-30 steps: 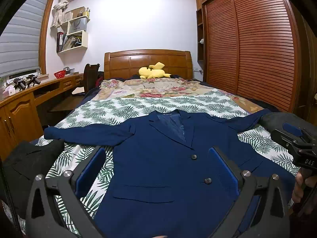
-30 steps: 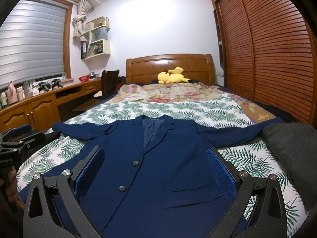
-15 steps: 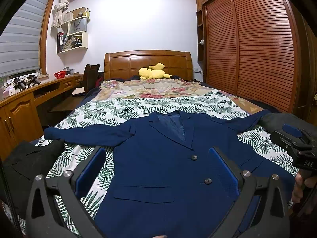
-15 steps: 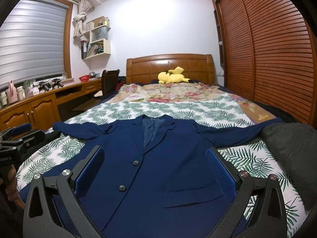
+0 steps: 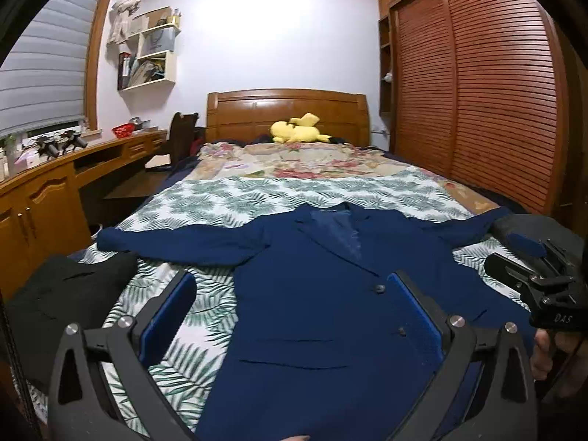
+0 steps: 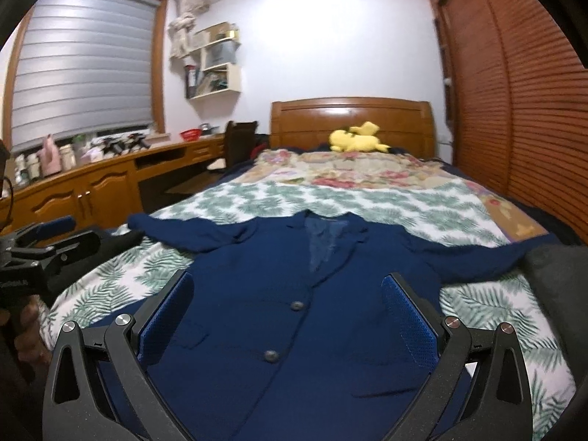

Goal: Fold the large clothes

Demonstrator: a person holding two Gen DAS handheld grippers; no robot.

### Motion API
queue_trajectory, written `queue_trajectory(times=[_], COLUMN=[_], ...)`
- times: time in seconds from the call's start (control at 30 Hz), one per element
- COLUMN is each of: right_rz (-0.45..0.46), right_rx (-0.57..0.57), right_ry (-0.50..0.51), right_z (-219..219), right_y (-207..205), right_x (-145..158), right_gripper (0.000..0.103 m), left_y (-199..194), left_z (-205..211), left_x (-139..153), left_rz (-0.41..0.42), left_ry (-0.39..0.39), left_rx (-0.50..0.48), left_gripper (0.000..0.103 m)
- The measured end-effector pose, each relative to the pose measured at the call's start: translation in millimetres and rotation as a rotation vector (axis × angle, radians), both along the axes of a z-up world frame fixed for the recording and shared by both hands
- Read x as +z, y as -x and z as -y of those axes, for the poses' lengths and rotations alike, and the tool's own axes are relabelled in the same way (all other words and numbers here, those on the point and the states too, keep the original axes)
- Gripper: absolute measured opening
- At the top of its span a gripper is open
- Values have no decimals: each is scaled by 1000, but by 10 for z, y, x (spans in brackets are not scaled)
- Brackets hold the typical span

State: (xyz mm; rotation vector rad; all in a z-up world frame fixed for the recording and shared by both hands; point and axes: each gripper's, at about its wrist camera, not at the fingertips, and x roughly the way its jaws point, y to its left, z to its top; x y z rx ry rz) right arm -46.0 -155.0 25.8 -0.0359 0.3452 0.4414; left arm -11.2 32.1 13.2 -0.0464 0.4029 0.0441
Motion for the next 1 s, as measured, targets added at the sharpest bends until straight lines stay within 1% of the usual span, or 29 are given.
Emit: queue_trajectory(times=[0.3, 0.47, 0.63, 0.73, 0.87, 0.97, 1.0], right_rz=[0, -27, -70, -106, -145, -169, -179], right_rx=[97, 152, 179, 185, 181, 174, 171], right_ry=[3, -11, -11, -2, 29, 49, 57], right_z=[-494, -745, -946, -1038, -1123, -1140, -1140], right_y=[-247, -493, -755, -903, -1048, -1136, -1158], right_x=[11, -82, -251, -394, -554, -669, -718], right_gripper=[103, 103, 103, 103, 103, 103, 103], left_y=[-13, -60, -183, -278, -454, -626, -724], left_z=[-270, -429, -613, -732, -883, -989, -1031], left_x=[-52, -168, -281, -342, -419, -487, -519], left_rz=[-43, -88, -137, -152, -161, -144, -158], left_ry=[-21, -37, -50, -52, -44, -45, -49], left_rx=[74, 123, 163, 176, 173, 143, 135], left_gripper=[103, 103, 103, 103, 103, 103, 103])
